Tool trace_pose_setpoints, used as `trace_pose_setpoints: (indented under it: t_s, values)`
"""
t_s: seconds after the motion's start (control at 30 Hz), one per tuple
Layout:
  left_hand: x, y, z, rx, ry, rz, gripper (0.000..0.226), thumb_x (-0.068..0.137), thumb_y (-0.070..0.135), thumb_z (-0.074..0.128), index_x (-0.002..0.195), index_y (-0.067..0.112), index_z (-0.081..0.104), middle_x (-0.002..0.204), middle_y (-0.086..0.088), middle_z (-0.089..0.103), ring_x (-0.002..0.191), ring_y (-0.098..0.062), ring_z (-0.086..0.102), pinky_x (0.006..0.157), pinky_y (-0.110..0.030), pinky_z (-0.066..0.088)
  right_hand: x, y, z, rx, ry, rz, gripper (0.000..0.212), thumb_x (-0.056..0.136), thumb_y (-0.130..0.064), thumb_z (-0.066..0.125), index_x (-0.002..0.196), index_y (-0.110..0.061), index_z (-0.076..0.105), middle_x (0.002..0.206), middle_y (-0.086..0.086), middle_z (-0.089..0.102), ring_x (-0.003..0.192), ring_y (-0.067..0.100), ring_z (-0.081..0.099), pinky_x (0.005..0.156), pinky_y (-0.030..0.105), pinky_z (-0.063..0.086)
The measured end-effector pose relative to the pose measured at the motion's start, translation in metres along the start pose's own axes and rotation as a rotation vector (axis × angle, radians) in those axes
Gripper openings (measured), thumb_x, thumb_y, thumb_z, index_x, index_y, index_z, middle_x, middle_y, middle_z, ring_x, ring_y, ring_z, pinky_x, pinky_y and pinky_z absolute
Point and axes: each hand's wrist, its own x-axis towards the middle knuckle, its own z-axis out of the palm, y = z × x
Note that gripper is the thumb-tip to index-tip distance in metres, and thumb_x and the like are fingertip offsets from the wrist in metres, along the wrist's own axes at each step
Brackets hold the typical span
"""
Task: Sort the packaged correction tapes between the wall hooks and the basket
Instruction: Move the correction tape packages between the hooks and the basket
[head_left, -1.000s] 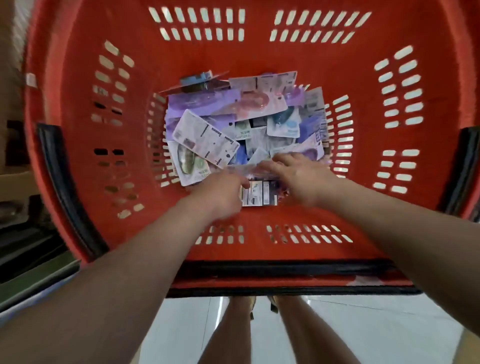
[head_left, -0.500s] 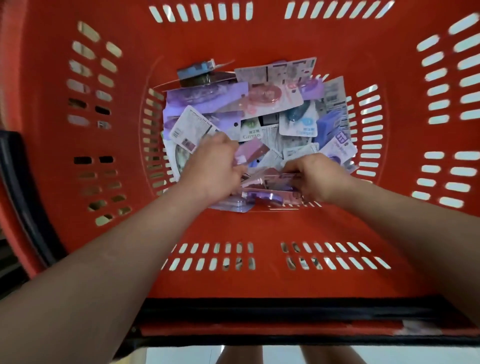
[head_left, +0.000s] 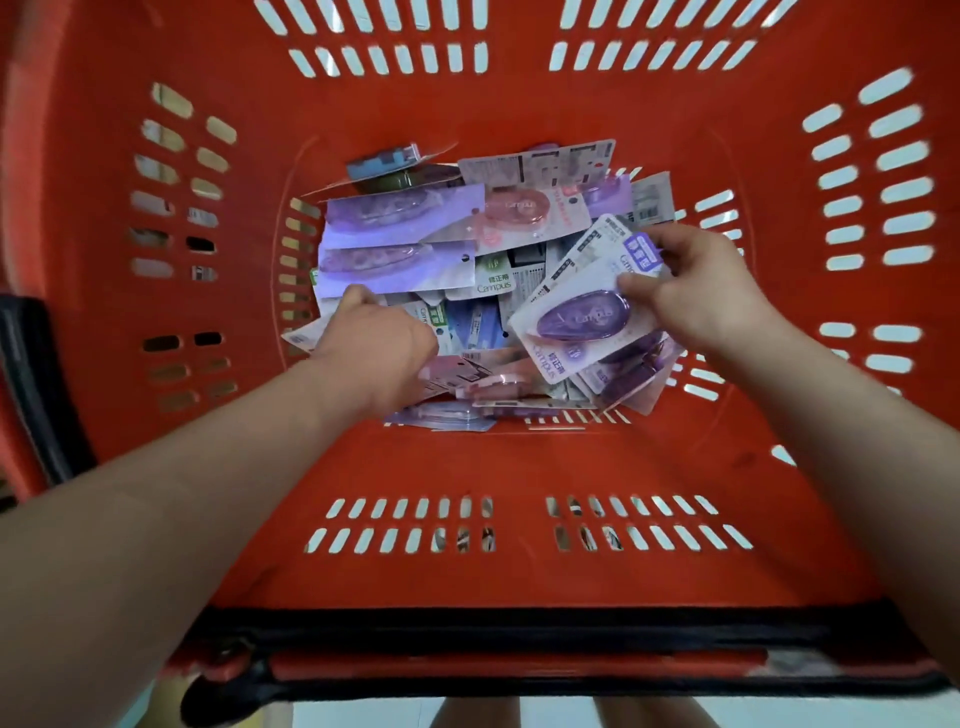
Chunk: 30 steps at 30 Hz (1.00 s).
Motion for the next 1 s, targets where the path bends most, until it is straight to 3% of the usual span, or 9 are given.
trace_pose_setpoints:
  t_s: [0.1,0.23,0.4,0.5,0.6,0.77,0.83,0.9,1.0]
  values:
    - [-0.011,0.002,-0.005,-0.088,0.045,0.004,0.009,0.091,0.027,0.055,0.085,0.025,0.048,0.087,0.003,0.066,0.091,-0.024,0.062,0.105,-0.038,0.029,-0.008,0.003,-0.003,0.109,0.013,0.114,0.012,0.087,-0.005,0.072,0.091,-0.016,0.071,0.097,0.011,0.074,0.087,0.028,0.071,0.083,0.043,0.059]
    - [-0.032,-0.006,-0.035,-0.285,0.252,0.010,0.011,0.098,0.029,0.051,0.098,0.019,0.056,0.094,-0.005,0.068,0.092,-0.032,0.063,0.084,-0.037,0.043,-0.022,0.001,-0.008,0.222,0.020,0.135,0.004,0.090,-0.009,0.071,0.092,-0.010,0.074,0.086,0.007,0.075,0.070,0.018,0.069,0.071,0.036,0.060]
    - [-0.077,-0.018,-0.087,-1.303,0.485,-0.142,0.017,0.087,0.013,0.073,0.100,0.023,0.069,0.091,0.003,0.076,0.088,-0.025,0.072,0.080,-0.044,0.058,-0.043,-0.023,-0.025,0.157,-0.039,0.027,0.013,0.097,-0.013,0.063,0.107,-0.014,0.070,0.098,0.004,0.076,0.086,0.022,0.073,0.081,0.044,0.060]
    - [-0.081,0.002,-0.094,-1.892,0.420,-0.189,0.016,0.092,0.002,0.062,0.100,0.014,0.069,0.088,-0.001,0.077,0.080,-0.020,0.073,0.065,-0.030,0.057,-0.060,-0.056,-0.032,0.229,-0.102,-0.045,0.010,0.096,-0.010,0.062,0.103,-0.015,0.068,0.098,0.005,0.075,0.081,0.016,0.072,0.069,0.028,0.060]
    - [-0.079,0.029,-0.100,-2.196,0.417,-0.297,0.014,0.096,0.003,0.053,0.096,0.009,0.066,0.090,-0.010,0.073,0.081,-0.023,0.069,0.072,-0.033,0.057,-0.075,-0.082,-0.027,0.447,-0.102,-0.019,0.013,0.092,-0.012,0.068,0.103,-0.009,0.071,0.098,0.013,0.076,0.087,0.026,0.073,0.074,0.037,0.059]
    - [-0.086,0.049,-0.119,-2.345,0.561,-0.431,0.010,0.097,0.010,0.058,0.103,0.010,0.066,0.111,-0.023,0.069,0.096,-0.029,0.065,0.098,-0.051,0.050,-0.095,-0.113,-0.016,0.886,0.031,0.258,0.030,0.097,-0.019,0.061,0.120,0.000,0.065,0.103,0.014,0.076,0.087,0.022,0.074,0.075,0.033,0.060]
    - [-0.092,0.052,-0.127,-2.355,0.605,-0.546,0.008,0.096,0.014,0.062,0.100,0.012,0.068,0.113,-0.023,0.069,0.097,-0.030,0.065,0.099,-0.054,0.049,-0.106,-0.126,-0.019,0.969,-0.042,0.338,0.045,0.098,-0.038,0.057,0.128,-0.005,0.062,0.110,0.012,0.075,0.097,0.024,0.073,0.084,0.037,0.060]
    - [-0.101,0.053,-0.137,-2.347,0.678,-0.656,0.009,0.096,0.016,0.062,0.099,0.010,0.068,0.105,-0.019,0.071,0.094,-0.029,0.066,0.096,-0.054,0.050,-0.120,-0.137,-0.024,0.939,-0.175,0.309,0.072,0.081,-0.055,0.068,0.140,-0.017,0.050,0.119,0.009,0.072,0.107,0.026,0.070,0.087,0.042,0.059]
    - [-0.126,0.054,-0.158,-2.354,0.760,-0.670,0.015,0.096,0.015,0.060,0.104,0.003,0.064,0.093,-0.013,0.071,0.088,-0.028,0.068,0.088,-0.048,0.055,-0.149,-0.154,-0.033,0.785,-0.195,0.179,0.114,0.055,-0.030,0.087,0.149,-0.045,0.024,0.128,0.001,0.066,0.109,0.022,0.069,0.087,0.046,0.058]
